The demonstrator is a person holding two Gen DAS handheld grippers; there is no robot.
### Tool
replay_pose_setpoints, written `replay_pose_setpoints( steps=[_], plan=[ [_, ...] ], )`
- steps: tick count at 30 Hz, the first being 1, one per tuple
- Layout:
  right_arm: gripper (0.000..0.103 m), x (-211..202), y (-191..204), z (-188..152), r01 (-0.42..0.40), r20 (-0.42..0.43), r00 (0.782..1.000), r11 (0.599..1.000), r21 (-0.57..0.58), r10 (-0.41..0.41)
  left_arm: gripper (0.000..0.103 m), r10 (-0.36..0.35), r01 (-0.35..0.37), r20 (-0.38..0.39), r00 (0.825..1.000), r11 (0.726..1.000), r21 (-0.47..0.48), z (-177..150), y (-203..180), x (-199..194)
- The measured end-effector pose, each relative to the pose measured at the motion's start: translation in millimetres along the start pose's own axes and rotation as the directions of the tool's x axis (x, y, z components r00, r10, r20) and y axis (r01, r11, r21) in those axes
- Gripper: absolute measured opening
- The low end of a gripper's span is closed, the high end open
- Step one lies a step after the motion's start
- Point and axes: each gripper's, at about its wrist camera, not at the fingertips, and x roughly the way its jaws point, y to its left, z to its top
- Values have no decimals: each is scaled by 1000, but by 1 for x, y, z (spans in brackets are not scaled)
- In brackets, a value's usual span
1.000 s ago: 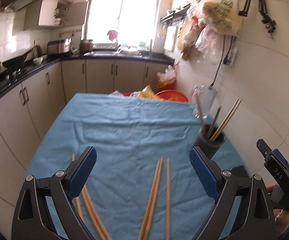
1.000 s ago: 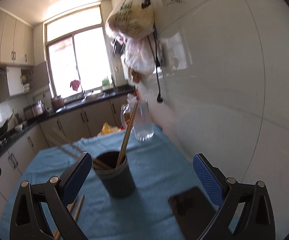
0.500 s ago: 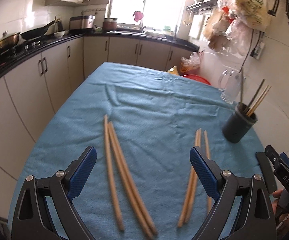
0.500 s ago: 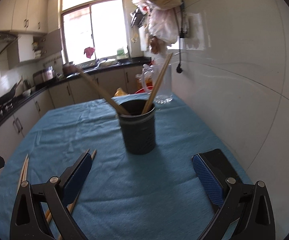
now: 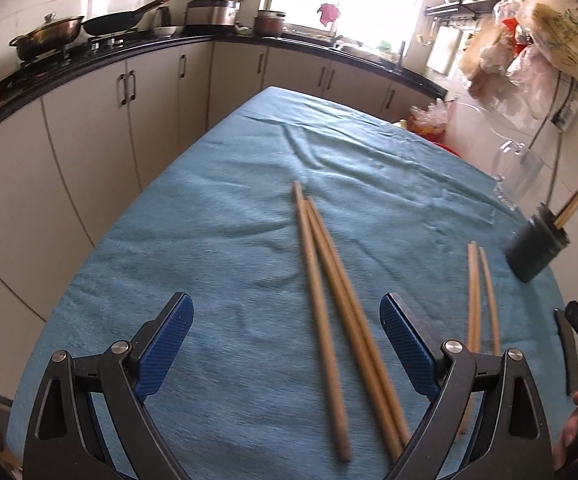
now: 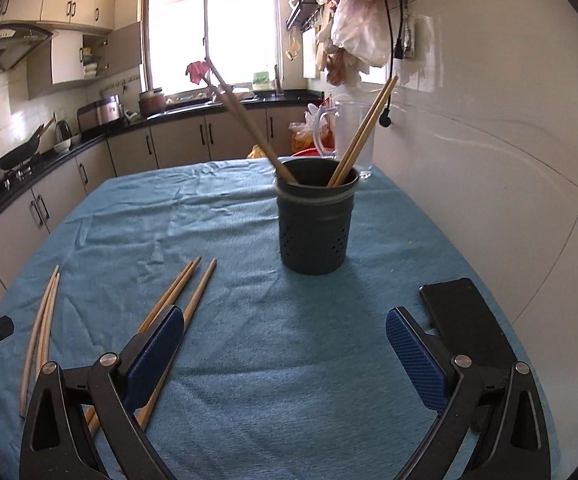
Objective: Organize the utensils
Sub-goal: 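Move both open tools back over the loose chopsticks on the towel, then close the right tool on a wooden chopstick while the left tool grasps another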
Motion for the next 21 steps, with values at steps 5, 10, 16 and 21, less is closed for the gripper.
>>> replay_pose_setpoints(
  steps=[5,10,16,21],
  plan=[
    [101,6,8,0,-50,-56,997,999,3,50,93,-17,16,-31,999,1000,-22,-4,10,10],
    [68,26,17,1,-131,-164,977,991,29,134,93,-52,49,-45,998,997,-65,-3,19,14],
    [41,61,33,7,-194,-284,935,977,89,211,93,-83,79,-45,996,994,-76,-4,20,14],
    [26,100,52,14,-186,-375,903,978,95,208,93,-91,87,-45,995,992,-86,-4,22,14]
  ],
)
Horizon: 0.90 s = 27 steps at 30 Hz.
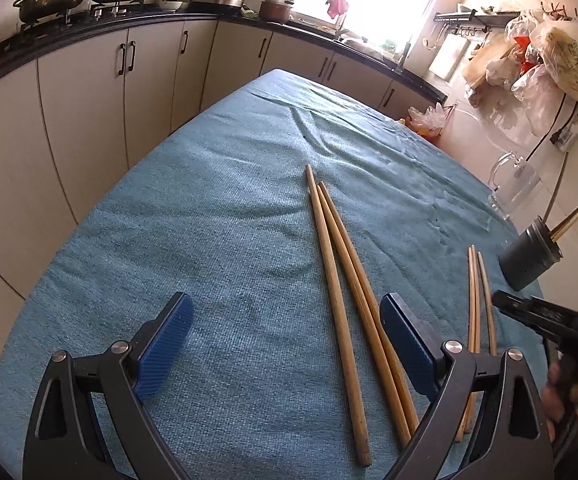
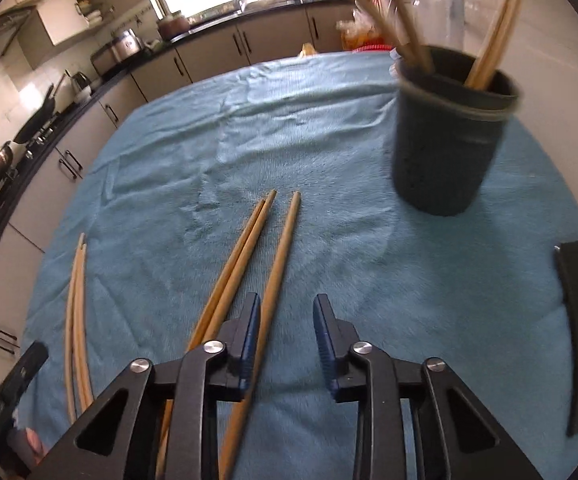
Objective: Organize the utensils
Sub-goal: 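Close the right tool on a wooden chopstick while the left tool grasps another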
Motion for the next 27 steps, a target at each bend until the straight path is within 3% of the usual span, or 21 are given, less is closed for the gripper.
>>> replay_pose_setpoints(
  steps=[1,9,13,16,18,20,24,27],
  plan=[
    [21,7,3,4,10,-12,1000,1000,-4,-11,93,1,-1,0,1000,1000,0,0,0,0],
    [10,26,25,15,64,-16,998,992,-106,-66,93,22,-22,-9,1000,999,24,0,-5,1],
    [8,21,17,12,83,-13,996,991,-109,-84,93,36,-35,-16,999,997,68,4,-17,3],
    [8,14,6,5,73,-6,997,992,-104,-74,84,68,-66,-17,998,993,101,12,-26,8],
    [8,10,1,0,61,-2,998,993,-98,-61,68,118,-115,-23,993,986,122,20,-30,14],
    [8,8,-4,-2,42,-1,999,996,-83,-42,60,151,-143,-50,987,981,133,28,-31,24],
    [8,6,-11,-4,9,0,1000,997,-75,-9,52,171,-148,-122,978,973,176,36,-38,45],
    [8,5,-13,-6,-10,1,1000,998,-69,10,50,260,-229,-106,960,943,243,37,-49,54]
  ],
)
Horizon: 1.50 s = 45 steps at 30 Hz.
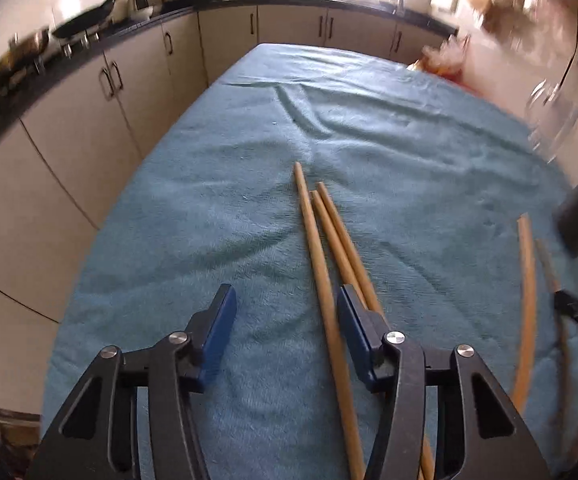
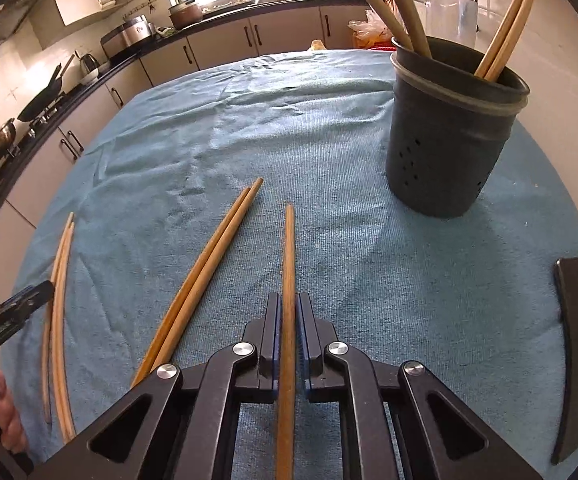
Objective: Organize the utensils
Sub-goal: 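Close the right tool on a wooden chopstick while the left tool grasps another, then lift both held chopsticks upright and carry them over the black cup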
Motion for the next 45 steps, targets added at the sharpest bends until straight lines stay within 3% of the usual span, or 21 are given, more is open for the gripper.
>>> replay_pose_setpoints(
  steps=[7,10,11,12,15,20,24,31,36,45],
  plan=[
    [8,0,-1,1,-12,-12,1000,1000,-7,12,47,51,-50,-25,998,999,18,31,-5,18],
    [8,3,2,6,2,-30,1000,1000,-29,-3,25,27,-27,-29,999,1000,-2,43,-3,25],
    [8,4,3,9,5,-33,999,999,-38,-6,9,31,-31,-31,999,1000,-4,45,-5,26],
    [8,5,4,10,8,-37,999,999,-49,-9,6,34,-34,-30,999,999,-3,44,-6,25],
    [7,3,3,12,-11,-37,999,999,-45,10,6,-43,43,-15,999,999,-24,38,-3,18],
    [7,-26,-1,15,-84,54,995,996,-23,85,6,-116,120,80,990,992,-49,30,4,-23],
    [7,-55,-5,14,-149,136,980,989,0,148,6,-162,176,188,969,983,-58,25,8,-70],
    [7,-102,1,1,-200,283,938,979,-33,201,6,-232,251,288,929,968,-29,12,2,-129],
    [8,-128,2,-8,-204,367,907,978,-45,206,6,-270,282,318,909,959,8,5,-6,-153],
    [8,-142,-2,-12,-216,399,893,976,-28,209,6,-296,305,344,891,952,31,2,-12,-174]
  ],
)
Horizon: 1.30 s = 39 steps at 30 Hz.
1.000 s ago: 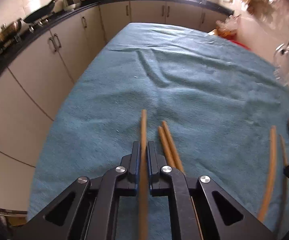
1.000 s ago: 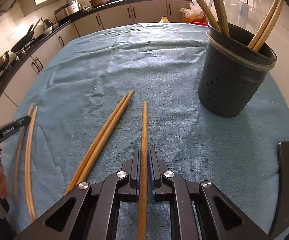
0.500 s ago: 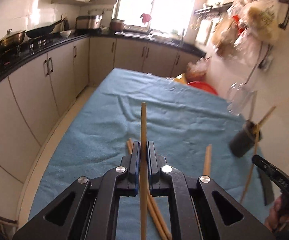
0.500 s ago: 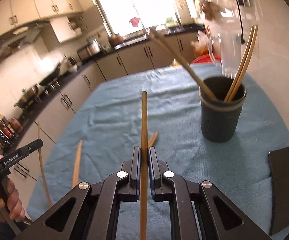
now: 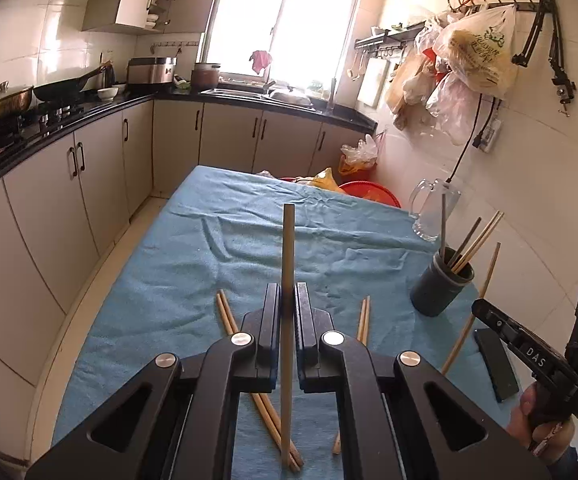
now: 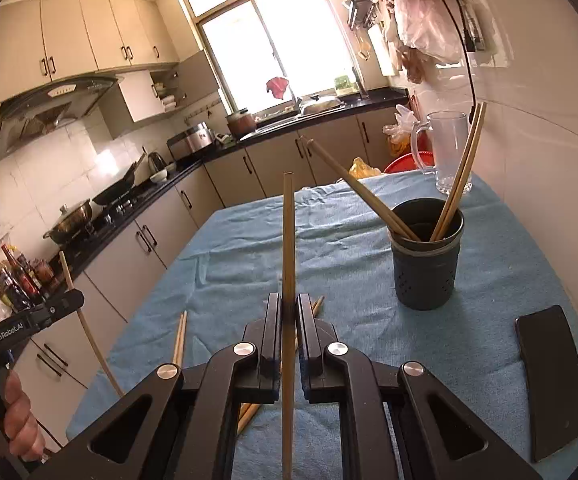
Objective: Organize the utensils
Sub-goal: 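Lift both held chopsticks upright and carry them over the black cup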
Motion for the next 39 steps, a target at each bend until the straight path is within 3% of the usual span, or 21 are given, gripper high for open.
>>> replay_pose_setpoints(
  steps=[25,39],
  plan=[
    [7,-17,-10,3,-6,46,999,1000,26,5,6,-29,29,12,1000,999,19,3,-18,-5],
    [7,-42,-30,14,4,103,995,997,72,-11,6,-75,75,2,997,994,74,11,-47,-4]
  ],
)
